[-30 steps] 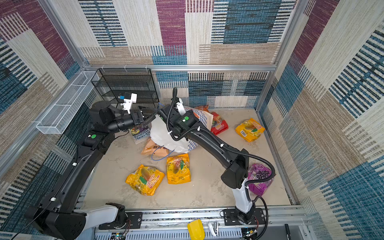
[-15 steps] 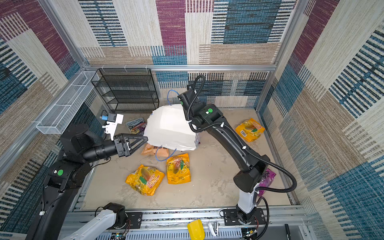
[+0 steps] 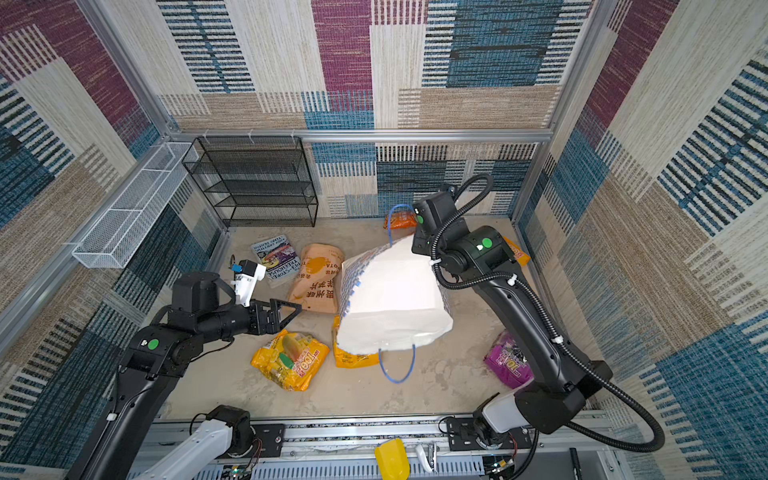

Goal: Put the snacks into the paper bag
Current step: 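Set the bag upright with its opening up using the right gripper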

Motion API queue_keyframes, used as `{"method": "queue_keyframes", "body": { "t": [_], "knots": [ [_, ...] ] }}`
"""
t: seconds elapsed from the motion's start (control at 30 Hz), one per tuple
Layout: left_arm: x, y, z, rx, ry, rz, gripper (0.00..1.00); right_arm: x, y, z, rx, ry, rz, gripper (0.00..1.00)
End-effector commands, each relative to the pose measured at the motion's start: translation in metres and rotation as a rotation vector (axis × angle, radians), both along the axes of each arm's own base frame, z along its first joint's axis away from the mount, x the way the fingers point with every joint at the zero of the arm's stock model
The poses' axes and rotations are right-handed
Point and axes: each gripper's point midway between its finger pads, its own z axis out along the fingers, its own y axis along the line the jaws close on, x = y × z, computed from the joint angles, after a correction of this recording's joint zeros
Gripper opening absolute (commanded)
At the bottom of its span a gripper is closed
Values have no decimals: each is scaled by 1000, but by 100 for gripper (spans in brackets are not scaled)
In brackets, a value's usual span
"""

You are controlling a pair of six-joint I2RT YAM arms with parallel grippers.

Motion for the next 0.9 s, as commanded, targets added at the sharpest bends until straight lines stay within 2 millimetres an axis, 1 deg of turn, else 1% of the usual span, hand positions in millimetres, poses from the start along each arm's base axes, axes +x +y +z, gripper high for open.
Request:
{"method": "queue_keyframes", "body": {
  "t": [0.0, 0.1, 0.17, 0.2, 0.23, 0.33, 0.43, 0.47, 0.53, 0.57, 0.6, 0.7, 0.8, 0.87],
  "knots": [
    [6, 3, -2, 31, -33, 9, 99, -15, -13, -19, 116, 89, -74, 0],
    [7, 2, -8, 20, -20, 11, 99, -25, -37, -23, 114, 126, -175, 0],
    [8, 0, -11, 6, -9, 8, 99, -27, -54, -22, 114, 131, -230, 0],
    [9, -2, -12, 0, -3, 4, 99, -27, -63, -25, 116, 140, -259, 0],
    [10, -3, -13, -5, -1, 2, 99, -27, -68, -29, 120, 152, -272, 0],
    [11, -4, -14, -15, 14, 0, 99, -31, -81, -49, 122, 218, -315, 0],
    [12, -5, -13, -21, 14, 0, 99, -36, -106, -60, 141, 250, -375, 0],
    [12, -5, -13, -24, 14, 0, 99, -38, -110, -64, 159, 259, -378, 0],
    [15, -5, -13, -30, 14, 10, 99, -43, -116, -72, 171, 286, -390, 0],
    [17, -6, -12, -37, 15, 14, 99, -45, -118, -82, 163, 317, -392, 0],
    [19, -7, -12, -42, 17, 19, 99, -47, -119, -85, 156, 332, -392, 0],
    [30, -10, -12, -83, 35, 49, 99, -46, -124, -85, 148, 328, -395, 0],
    [43, -19, -15, -151, 79, 59, 99, -43, -121, -84, 168, 313, -382, 0],
    [52, -27, -15, -201, 115, 44, 99, -42, -117, -87, 193, 309, -371, 4]
  ]
}}
